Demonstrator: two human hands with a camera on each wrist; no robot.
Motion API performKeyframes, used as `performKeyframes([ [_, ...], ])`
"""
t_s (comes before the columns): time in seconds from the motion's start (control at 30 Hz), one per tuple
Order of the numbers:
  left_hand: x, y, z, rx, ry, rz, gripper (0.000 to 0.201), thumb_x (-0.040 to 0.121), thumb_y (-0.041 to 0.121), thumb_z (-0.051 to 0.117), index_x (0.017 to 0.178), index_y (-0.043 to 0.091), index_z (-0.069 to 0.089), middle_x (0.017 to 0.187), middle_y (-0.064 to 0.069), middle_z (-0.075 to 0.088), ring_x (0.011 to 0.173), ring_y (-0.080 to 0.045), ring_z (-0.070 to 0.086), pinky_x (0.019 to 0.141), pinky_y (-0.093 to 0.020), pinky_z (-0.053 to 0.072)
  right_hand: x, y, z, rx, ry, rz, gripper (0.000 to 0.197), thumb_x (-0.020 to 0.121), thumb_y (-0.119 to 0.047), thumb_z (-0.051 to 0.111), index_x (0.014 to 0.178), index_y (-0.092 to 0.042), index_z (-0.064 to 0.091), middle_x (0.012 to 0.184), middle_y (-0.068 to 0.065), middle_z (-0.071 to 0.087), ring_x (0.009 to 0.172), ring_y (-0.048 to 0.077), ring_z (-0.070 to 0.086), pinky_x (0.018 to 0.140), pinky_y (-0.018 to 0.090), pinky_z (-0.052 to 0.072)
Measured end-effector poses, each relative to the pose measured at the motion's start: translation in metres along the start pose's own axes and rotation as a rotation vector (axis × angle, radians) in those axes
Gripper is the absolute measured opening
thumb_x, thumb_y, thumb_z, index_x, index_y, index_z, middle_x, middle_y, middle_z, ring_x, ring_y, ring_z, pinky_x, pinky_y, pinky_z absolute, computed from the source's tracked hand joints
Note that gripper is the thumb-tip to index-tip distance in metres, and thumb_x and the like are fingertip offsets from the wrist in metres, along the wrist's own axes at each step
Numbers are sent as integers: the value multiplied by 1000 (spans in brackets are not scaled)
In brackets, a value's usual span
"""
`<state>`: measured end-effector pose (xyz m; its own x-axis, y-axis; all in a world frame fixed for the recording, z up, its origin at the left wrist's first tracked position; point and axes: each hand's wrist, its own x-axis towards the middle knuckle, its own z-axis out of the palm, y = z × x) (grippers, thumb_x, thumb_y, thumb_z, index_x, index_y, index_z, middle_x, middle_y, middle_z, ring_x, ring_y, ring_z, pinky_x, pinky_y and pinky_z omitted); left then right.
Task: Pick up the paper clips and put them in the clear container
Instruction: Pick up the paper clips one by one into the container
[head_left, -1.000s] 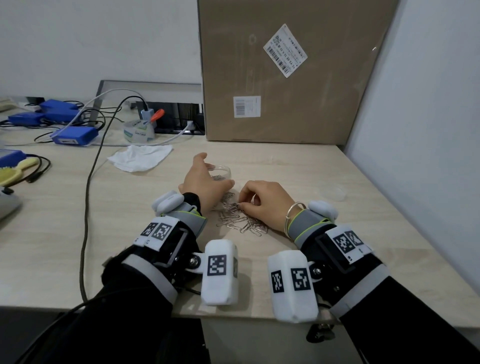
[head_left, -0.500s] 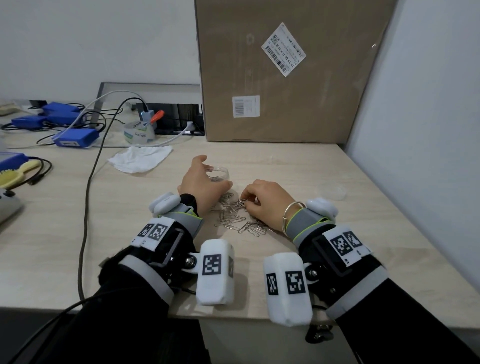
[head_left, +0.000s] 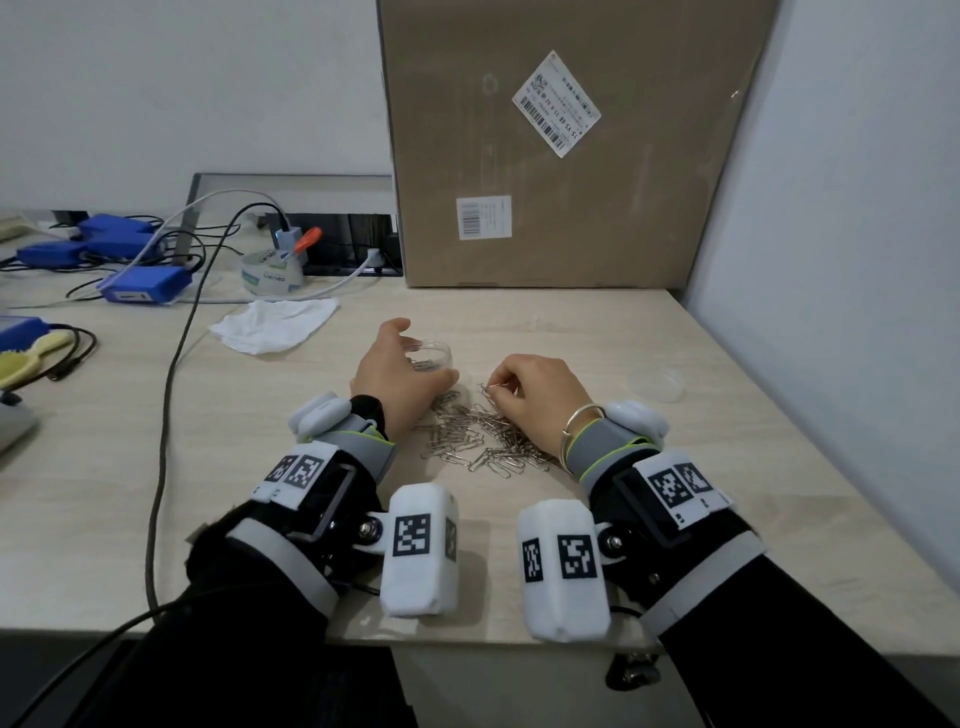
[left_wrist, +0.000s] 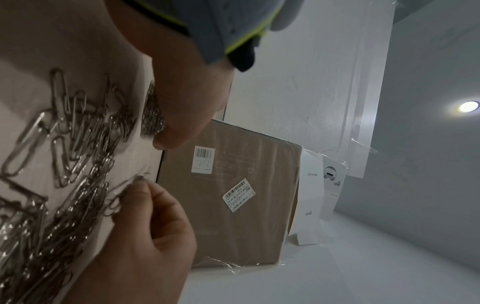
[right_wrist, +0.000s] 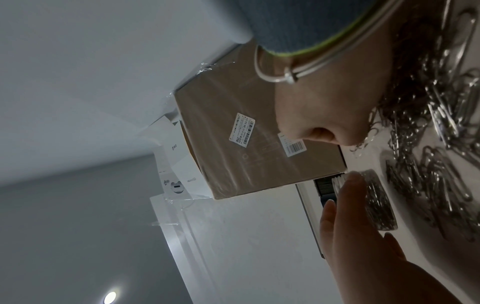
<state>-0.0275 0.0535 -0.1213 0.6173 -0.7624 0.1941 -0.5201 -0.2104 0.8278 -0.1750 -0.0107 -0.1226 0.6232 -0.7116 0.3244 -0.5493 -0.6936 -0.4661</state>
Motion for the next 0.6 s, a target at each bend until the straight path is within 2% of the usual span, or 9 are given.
performKeyframes([
  [0.03, -1, 1, 0, -5, -6, -1, 88, 59, 40, 74, 136, 20, 37, 124, -1, 56, 114, -26, 57, 103, -43, 42, 1, 0, 0, 49, 47, 0, 13, 85, -17, 55, 88, -11, 66, 92, 6, 70, 85, 23, 61, 80, 35, 48],
  [0.1, -2, 2, 0, -11, -17, 2, 91, 53, 43, 70, 135, 21, 38, 120, 0, 56, 113, -25, 57, 102, -43, 42, 2, -1, -3, 196, 176, -8, 11, 84, -15, 59, 86, -9, 67, 86, 6, 69, 74, 17, 57, 71, 23, 46],
  [0.17, -3, 2, 0, -11, -44, 23, 87, 58, 38, 75, 135, 22, 38, 115, 4, 54, 110, -23, 58, 100, -42, 45, 2, -4, -6, 343, 320, -15, 8, 83, -12, 61, 86, -7, 67, 79, 2, 66, 68, 12, 54, 63, 11, 40],
  [0.27, -5, 6, 3, -44, -161, 87, 81, 69, 22, 79, 138, 21, 36, 121, 2, 56, 106, -18, 59, 94, -36, 50, 3, -6, -9, 486, 447, -15, 6, 83, -12, 62, 86, -8, 67, 77, -3, 63, 67, 7, 54, 64, 7, 41],
  [0.3, -7, 7, 4, -55, -211, 110, 83, 70, 18, 80, 139, 20, 34, 123, 1, 56, 107, -17, 59, 92, -30, 51, 2, -7, -9, 516, 455, -13, 6, 83, -12, 63, 86, -9, 67, 78, -4, 64, 67, 5, 54, 65, 8, 42],
  [0.37, -11, 10, 5, -44, -295, 161, 88, 68, 14, 82, 141, 19, 33, 122, 3, 56, 107, -12, 56, 82, -11, 48, 2, -8, -9, 531, 431, -38, 5, 83, -12, 63, 86, -10, 68, 77, -5, 64, 66, -1, 54, 65, 6, 42],
  [0.43, -14, 12, 6, -44, -337, 197, 91, 68, 14, 83, 142, 20, 31, 123, 4, 55, 108, -9, 54, 75, -1, 44, 1, -8, -9, 477, 366, -98, 6, 83, -11, 63, 85, -10, 69, 78, -3, 65, 68, -1, 54, 69, 10, 43],
  [0.53, -15, 13, 6, -54, -332, 219, 91, 69, 12, 82, 143, 19, 30, 121, 4, 53, 109, -9, 52, 70, 7, 38, 1, -4, -6, 294, 292, -152, 12, 84, -22, 63, 90, -19, 73, 88, -2, 70, 90, 15, 52, 84, 35, 41],
  [0.6, -14, 13, 6, -51, -317, 221, 91, 69, 13, 82, 143, 20, 30, 120, 5, 53, 110, -10, 52, 70, 7, 37, 1, -2, -5, 228, 280, -155, 16, 86, -28, 61, 96, -25, 73, 95, -4, 68, 96, 16, 45, 87, 39, 37],
])
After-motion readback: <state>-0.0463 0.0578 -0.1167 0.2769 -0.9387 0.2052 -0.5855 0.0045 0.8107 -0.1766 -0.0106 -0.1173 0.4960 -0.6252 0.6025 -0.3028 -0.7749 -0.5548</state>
